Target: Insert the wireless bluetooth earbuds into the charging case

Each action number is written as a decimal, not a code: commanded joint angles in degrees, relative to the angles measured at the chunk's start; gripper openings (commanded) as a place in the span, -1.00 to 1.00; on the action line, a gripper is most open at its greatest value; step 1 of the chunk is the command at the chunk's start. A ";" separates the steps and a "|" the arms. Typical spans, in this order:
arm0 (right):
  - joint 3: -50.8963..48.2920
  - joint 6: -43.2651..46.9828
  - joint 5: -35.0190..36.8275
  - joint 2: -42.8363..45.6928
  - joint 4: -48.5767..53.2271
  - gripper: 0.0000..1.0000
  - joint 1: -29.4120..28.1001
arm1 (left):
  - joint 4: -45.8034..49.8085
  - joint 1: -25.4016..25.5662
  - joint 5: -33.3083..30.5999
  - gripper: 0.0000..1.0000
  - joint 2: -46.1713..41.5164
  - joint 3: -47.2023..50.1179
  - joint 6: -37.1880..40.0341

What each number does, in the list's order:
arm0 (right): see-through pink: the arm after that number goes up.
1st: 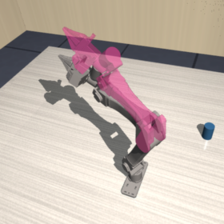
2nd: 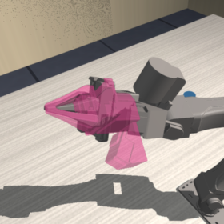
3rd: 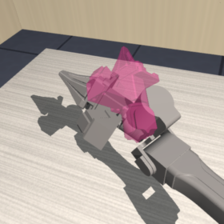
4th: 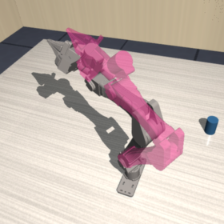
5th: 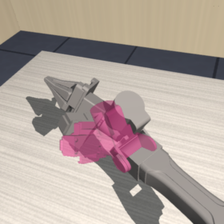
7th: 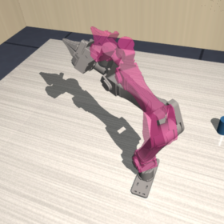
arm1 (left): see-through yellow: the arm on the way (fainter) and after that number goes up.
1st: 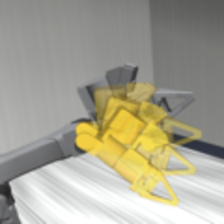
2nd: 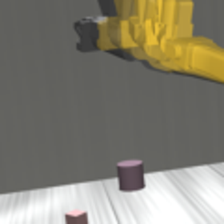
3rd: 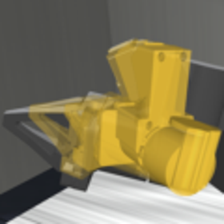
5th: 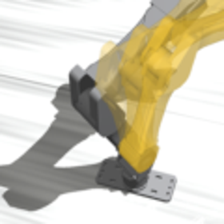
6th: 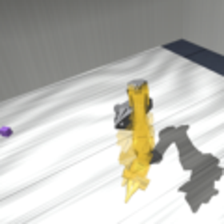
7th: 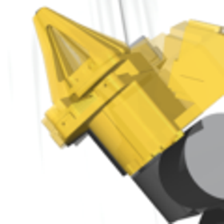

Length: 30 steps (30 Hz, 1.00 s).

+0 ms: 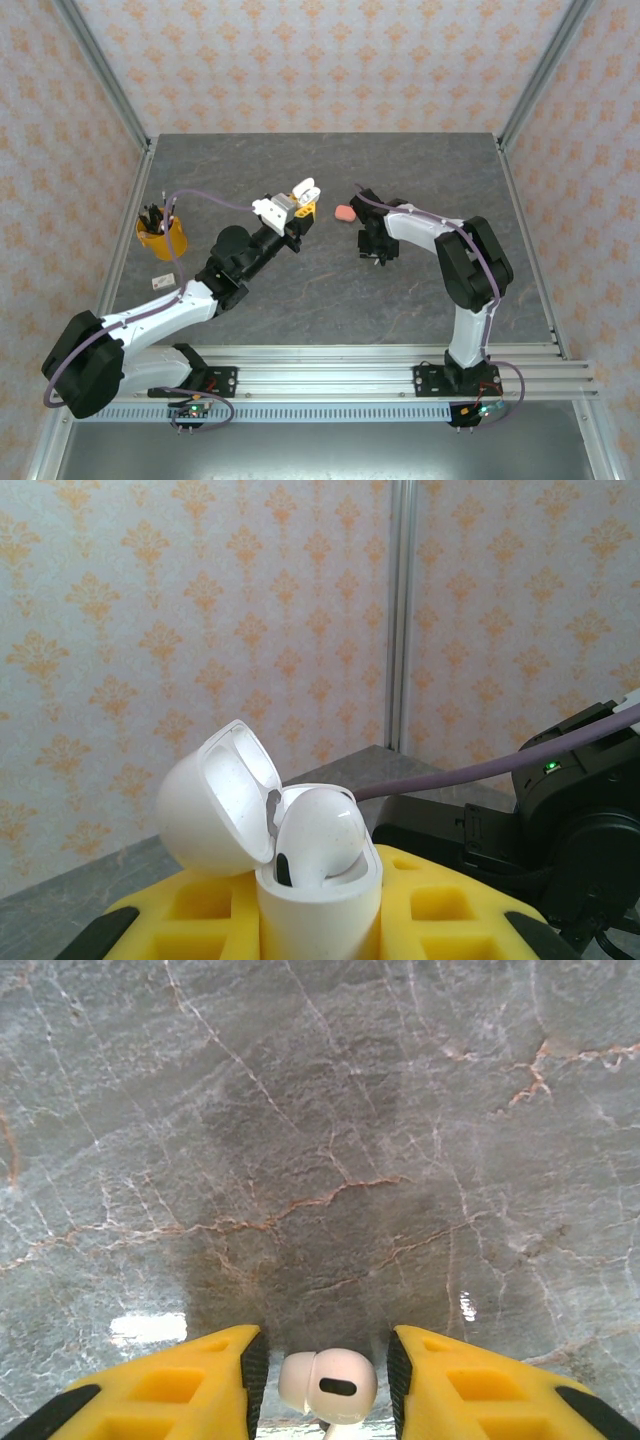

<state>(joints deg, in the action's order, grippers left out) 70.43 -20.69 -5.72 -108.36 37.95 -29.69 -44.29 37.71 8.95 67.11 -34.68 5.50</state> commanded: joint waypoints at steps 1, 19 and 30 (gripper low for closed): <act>-1.87 1.69 -2.90 1.13 2.57 -0.21 -0.10 | -0.65 -0.50 0.23 -1.00 -0.36 -1.89 0.47; -1.97 -0.38 -0.17 0.72 3.34 -0.33 0.69 | -0.56 -0.54 0.34 -1.00 -0.51 -1.80 0.31; -1.40 -1.72 0.74 1.66 3.03 -0.42 0.69 | -0.58 -0.53 0.28 -1.00 -0.67 -1.62 0.31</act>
<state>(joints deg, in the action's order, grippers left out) 69.65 -21.39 -6.85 -107.61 37.52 -29.10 -44.27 37.71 8.95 67.11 -34.68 5.50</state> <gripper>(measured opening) 0.291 0.224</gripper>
